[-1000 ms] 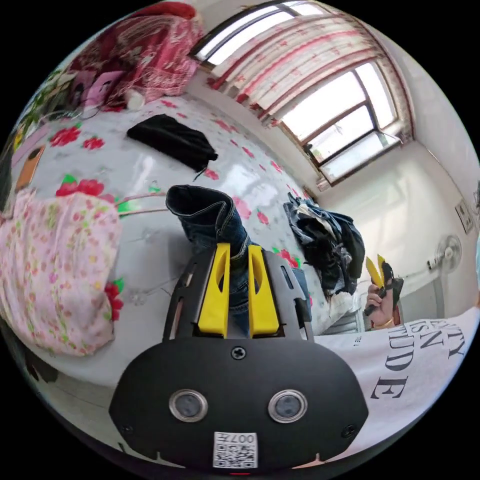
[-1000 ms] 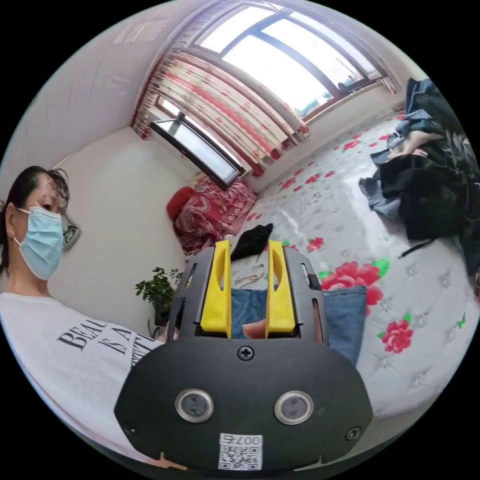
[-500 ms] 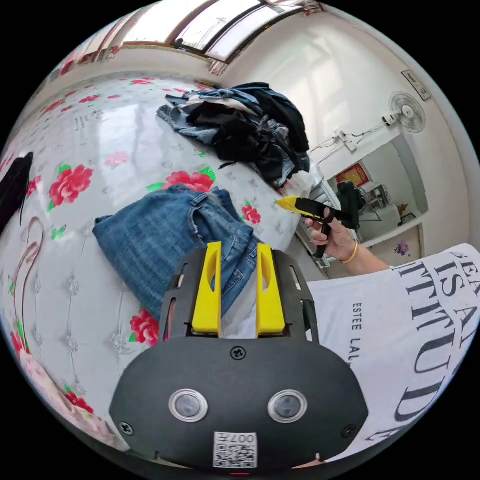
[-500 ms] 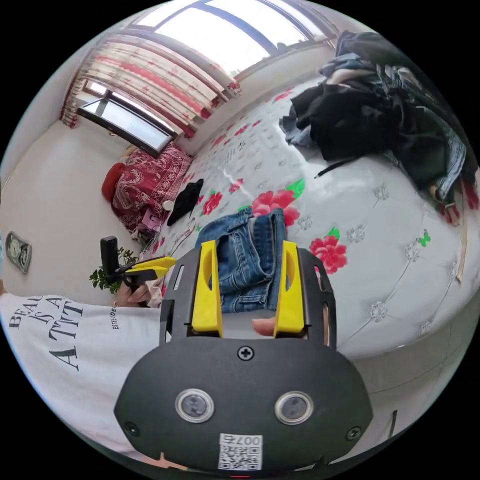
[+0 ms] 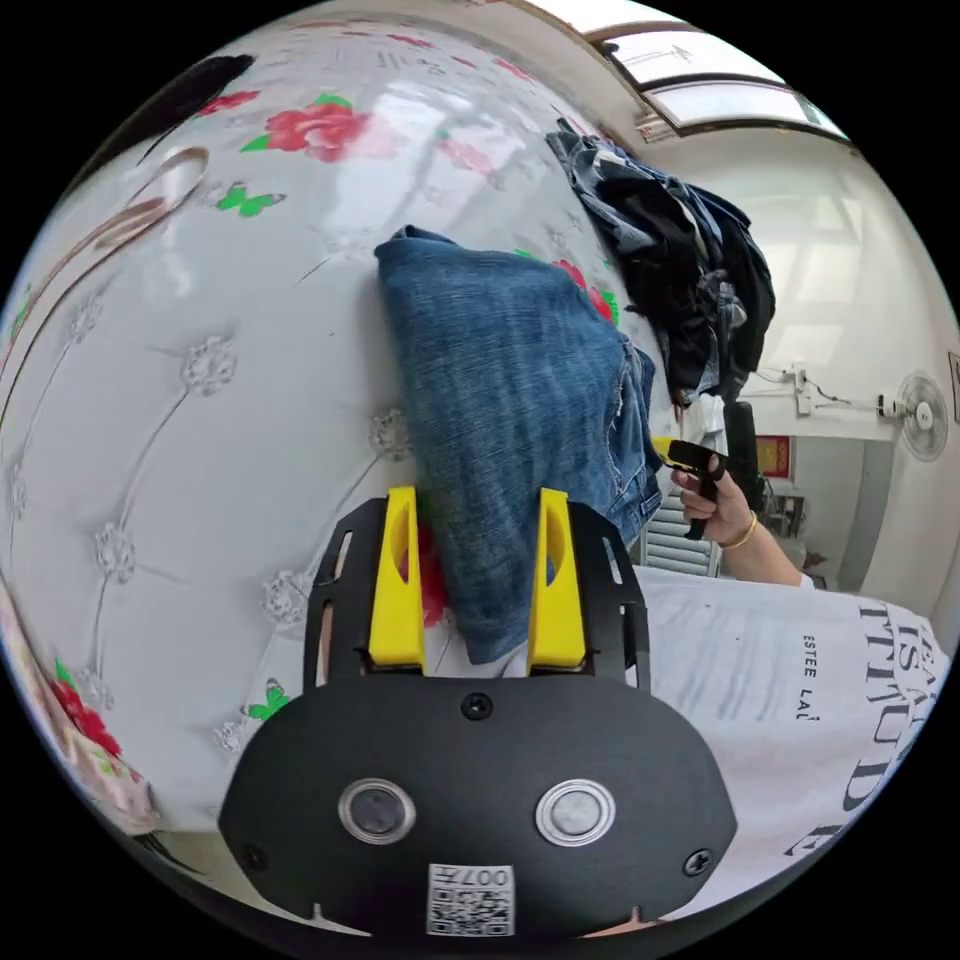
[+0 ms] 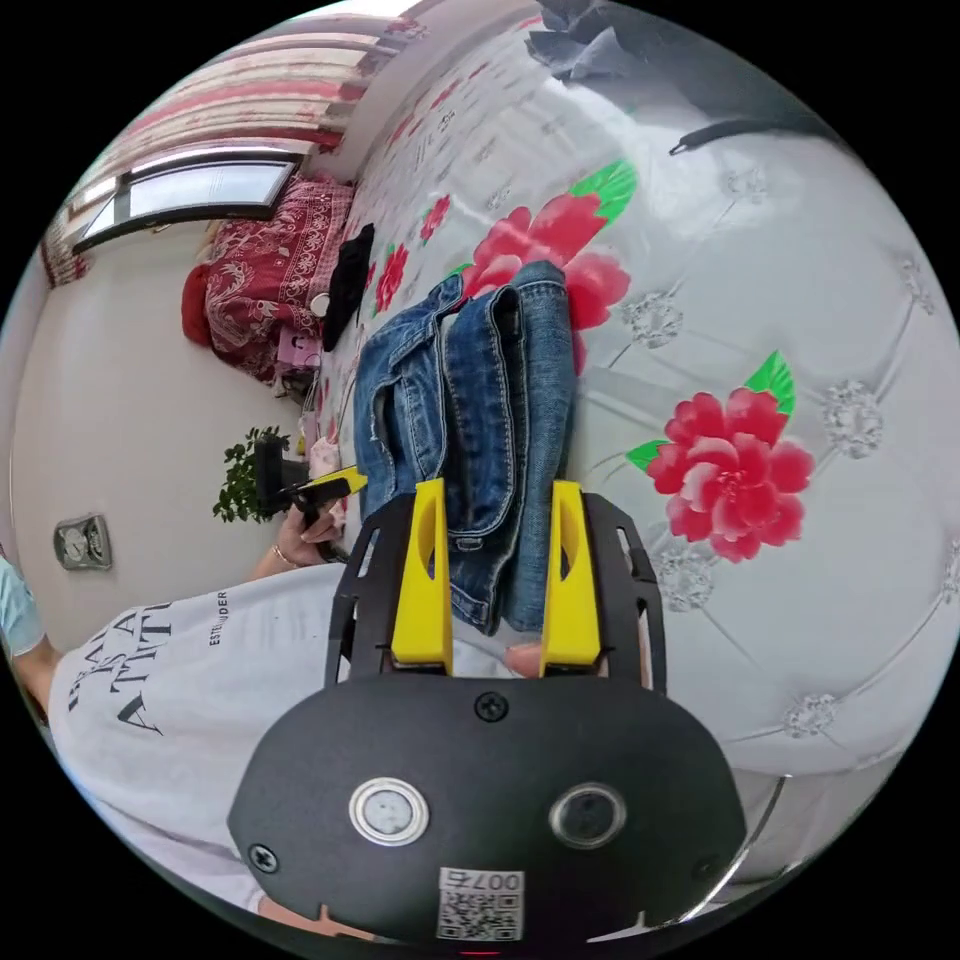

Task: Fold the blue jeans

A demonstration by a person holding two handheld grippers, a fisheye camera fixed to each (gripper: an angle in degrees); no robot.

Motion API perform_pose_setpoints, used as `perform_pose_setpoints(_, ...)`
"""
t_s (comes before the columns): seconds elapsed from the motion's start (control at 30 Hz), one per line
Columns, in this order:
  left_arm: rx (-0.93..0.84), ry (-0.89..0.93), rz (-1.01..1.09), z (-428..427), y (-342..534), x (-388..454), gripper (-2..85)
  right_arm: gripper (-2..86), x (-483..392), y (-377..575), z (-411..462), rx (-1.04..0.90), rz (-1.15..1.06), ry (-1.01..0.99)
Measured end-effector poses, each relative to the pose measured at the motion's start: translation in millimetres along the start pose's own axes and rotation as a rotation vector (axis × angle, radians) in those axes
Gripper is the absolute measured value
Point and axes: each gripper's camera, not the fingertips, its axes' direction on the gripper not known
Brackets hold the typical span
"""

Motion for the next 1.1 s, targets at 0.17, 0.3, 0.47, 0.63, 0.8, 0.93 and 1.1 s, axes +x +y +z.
perform_pose_setpoints(0.17,-0.044,0.005,0.055,-16,-38,13,5.5,6.6,-37,-21,-17,-0.037,-0.061,0.004)
perform_pose_setpoints(0.3,0.145,0.172,0.08,-107,-78,3,4.7,4.6,-122,-64,-51,0.029,-0.238,-0.088)
perform_pose_setpoints(0.47,0.386,0.075,0.189,-279,-129,-8,4.6,3.5,-258,-155,-58,0.124,-0.481,-0.208)
perform_pose_setpoints(0.63,0.644,-0.166,0.038,-450,-149,-56,5.0,4.3,-400,-253,-4,0.202,-0.618,-0.229)
perform_pose_setpoints(0.8,0.735,-0.479,-0.312,-457,-112,-108,1.9,6.3,-437,-288,92,0.188,-0.626,0.021)
perform_pose_setpoints(0.93,0.541,-0.489,-0.247,-315,-84,-86,1.4,7.4,-383,-228,152,0.021,-0.664,0.315)
perform_pose_setpoints(1.1,0.232,-0.55,-0.147,-136,-63,10,2.7,9.2,-269,-85,153,-0.215,-0.651,0.737)
